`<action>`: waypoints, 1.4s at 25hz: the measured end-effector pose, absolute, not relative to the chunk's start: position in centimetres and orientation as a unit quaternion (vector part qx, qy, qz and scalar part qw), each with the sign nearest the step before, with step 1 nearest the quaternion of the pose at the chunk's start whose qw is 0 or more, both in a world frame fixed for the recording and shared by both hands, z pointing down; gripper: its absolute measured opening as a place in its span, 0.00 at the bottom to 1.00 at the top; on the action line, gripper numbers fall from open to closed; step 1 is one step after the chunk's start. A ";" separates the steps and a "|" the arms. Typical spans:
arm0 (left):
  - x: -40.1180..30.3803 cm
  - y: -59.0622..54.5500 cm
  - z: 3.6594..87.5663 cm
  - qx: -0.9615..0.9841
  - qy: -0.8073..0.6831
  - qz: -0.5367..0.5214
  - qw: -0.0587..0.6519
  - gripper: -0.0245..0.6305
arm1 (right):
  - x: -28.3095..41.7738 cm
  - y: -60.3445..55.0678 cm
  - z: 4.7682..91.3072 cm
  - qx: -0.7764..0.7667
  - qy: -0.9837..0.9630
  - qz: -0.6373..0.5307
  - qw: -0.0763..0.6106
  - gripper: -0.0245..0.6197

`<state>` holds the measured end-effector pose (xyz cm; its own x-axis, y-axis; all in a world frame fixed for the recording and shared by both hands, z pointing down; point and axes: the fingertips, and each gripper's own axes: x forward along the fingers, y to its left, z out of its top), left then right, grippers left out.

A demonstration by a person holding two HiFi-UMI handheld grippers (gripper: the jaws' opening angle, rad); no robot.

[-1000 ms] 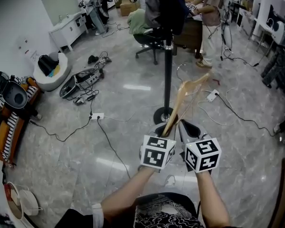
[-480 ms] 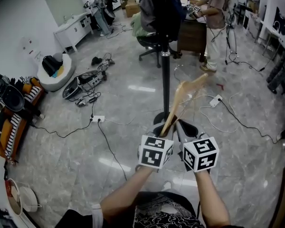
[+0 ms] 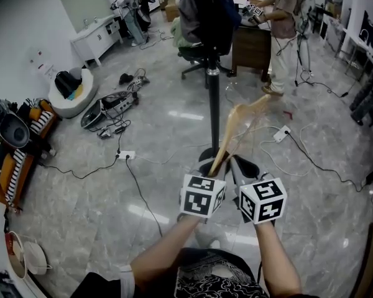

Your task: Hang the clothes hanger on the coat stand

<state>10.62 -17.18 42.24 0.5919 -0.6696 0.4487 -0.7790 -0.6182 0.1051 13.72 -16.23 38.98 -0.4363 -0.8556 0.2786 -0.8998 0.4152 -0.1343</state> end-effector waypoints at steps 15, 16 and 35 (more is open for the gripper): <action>11.1 -23.2 42.6 0.891 -0.387 0.184 0.148 0.10 | 14.4 -21.9 39.5 0.547 -0.821 0.135 0.092 0.04; 10.8 -23.7 42.7 0.892 -0.385 0.184 0.148 0.10 | 14.1 -22.4 39.5 0.549 -0.819 0.136 0.092 0.04; 9.0 -30.2 44.4 0.907 -0.335 0.204 0.153 0.10 | 11.5 -29.1 40.0 0.584 -0.793 0.141 0.097 0.04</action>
